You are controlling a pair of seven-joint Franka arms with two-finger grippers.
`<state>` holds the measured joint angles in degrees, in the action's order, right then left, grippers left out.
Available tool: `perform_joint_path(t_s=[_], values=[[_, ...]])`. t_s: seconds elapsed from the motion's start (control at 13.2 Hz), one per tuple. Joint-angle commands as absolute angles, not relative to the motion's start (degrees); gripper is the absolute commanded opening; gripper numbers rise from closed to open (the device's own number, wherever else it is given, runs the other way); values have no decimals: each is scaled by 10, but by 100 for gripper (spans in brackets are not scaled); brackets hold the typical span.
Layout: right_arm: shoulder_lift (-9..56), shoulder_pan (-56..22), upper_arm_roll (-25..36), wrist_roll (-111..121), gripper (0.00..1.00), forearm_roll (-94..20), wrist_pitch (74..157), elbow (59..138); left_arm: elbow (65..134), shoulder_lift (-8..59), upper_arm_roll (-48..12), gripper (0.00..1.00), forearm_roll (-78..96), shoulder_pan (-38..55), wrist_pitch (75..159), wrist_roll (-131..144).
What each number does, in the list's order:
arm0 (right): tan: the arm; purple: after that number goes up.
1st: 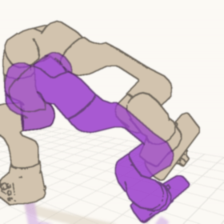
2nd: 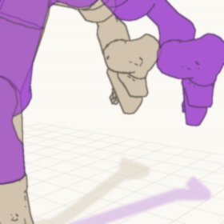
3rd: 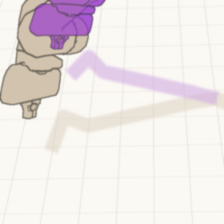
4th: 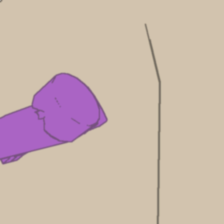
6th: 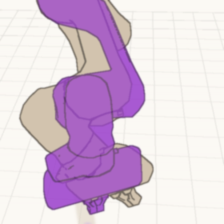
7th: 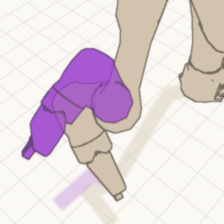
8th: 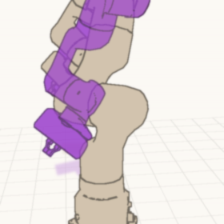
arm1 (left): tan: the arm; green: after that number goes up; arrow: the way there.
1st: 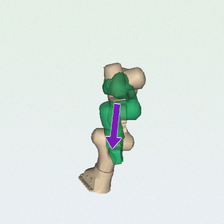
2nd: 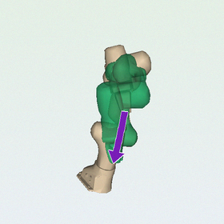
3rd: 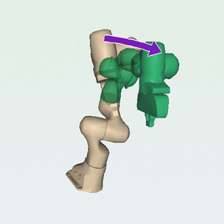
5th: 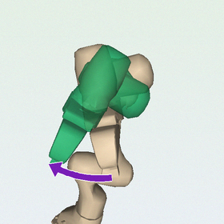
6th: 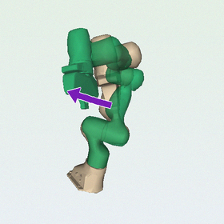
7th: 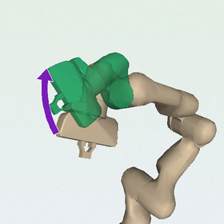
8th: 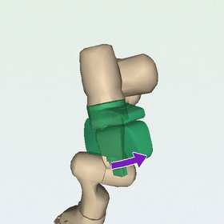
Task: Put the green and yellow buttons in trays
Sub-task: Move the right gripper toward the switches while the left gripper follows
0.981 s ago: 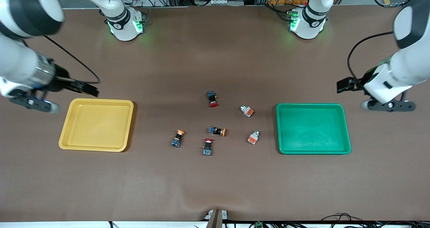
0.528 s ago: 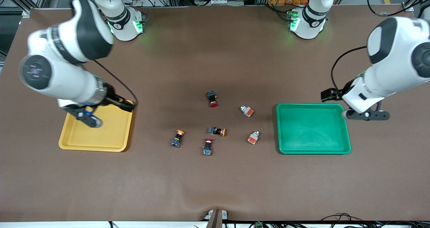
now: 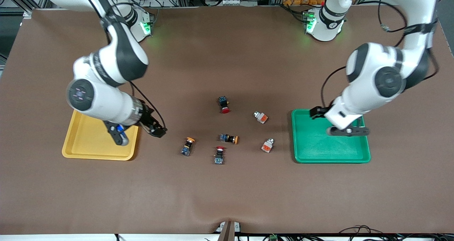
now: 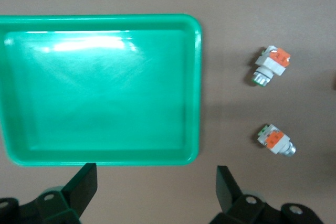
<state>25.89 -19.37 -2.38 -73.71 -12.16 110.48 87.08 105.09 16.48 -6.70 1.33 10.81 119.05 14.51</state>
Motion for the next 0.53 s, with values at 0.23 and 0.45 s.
perform_joint_path(t_s=[0.23,0.45], values=[[383,-275,-16,-936,100,-124,1193,780,1050,240,-66,100,14,167,1329,155],[424,-290,-16,-1020,100,-98,1265,755,1049,271,-65,100,12,188,1384,154]])
